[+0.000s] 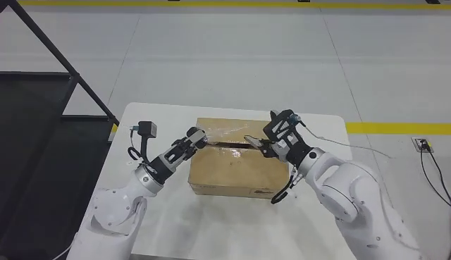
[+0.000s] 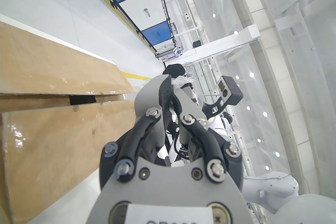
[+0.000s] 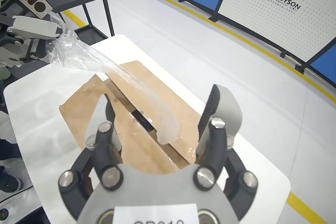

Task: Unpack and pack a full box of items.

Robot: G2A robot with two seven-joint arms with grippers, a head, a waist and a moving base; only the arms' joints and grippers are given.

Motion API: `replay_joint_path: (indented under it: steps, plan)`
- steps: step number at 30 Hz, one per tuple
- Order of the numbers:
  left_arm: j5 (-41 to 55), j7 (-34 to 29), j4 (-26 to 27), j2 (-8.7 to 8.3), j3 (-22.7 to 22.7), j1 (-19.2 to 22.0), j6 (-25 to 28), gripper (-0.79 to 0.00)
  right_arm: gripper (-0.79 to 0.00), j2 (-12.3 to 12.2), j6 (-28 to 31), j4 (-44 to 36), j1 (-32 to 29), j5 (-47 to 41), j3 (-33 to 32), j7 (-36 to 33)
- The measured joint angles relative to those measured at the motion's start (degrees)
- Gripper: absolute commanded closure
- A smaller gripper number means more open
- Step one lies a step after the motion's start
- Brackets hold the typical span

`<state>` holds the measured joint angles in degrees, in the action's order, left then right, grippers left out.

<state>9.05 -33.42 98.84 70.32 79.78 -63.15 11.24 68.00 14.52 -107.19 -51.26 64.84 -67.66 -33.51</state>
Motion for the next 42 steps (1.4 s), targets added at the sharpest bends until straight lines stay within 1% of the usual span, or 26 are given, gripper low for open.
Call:
replay_joint_path:
  steps: [1,2,7,15,34,35,36,37,38,42]
  plan:
    - [0.02,-0.14,0.00,-0.02,-0.05,0.06,-0.06,0.000,-0.028,0.07,-0.15,0.29,0.31,0.07,0.27,-0.08]
    - [0.02,-0.25,0.00,-0.04,-0.09,0.12,-0.10,0.000,0.000,0.13,-0.24,0.57,0.61,0.15,0.51,-0.21]
    - [0.18,-0.02,-0.21,-0.10,-0.21,0.30,-0.12,0.000,0.000,0.31,-0.19,1.31,1.52,0.63,1.21,-0.93]
    - [0.23,2.18,-0.74,-0.06,-0.42,0.67,0.01,0.000,0.000,0.30,0.59,1.32,1.05,0.68,0.68,-0.59]
    - [0.70,6.00,-1.42,0.04,-0.68,0.91,0.59,0.000,0.000,0.46,-0.56,1.24,0.26,0.65,-0.49,0.27]
    - [0.70,6.02,-1.43,0.04,-0.71,0.92,0.59,-0.102,0.000,0.46,-0.57,1.22,0.22,0.70,-0.50,0.30]
    - [0.67,5.93,-1.45,0.04,-0.76,0.94,0.58,-0.299,0.000,0.47,-0.56,1.21,0.18,0.71,-0.51,0.30]
    - [0.61,5.69,-1.47,0.02,-0.80,0.96,0.49,-0.646,0.000,0.48,-0.53,1.22,0.17,0.69,-0.51,0.29]
    - [0.53,5.39,-1.49,-0.01,-0.84,0.97,0.34,-0.785,0.000,0.49,-0.51,1.24,0.18,0.67,-0.51,0.27]
    - [0.09,4.66,-1.33,-0.16,-0.49,0.86,-0.38,-0.785,0.000,0.56,-0.66,1.32,0.25,0.73,-0.56,0.40]
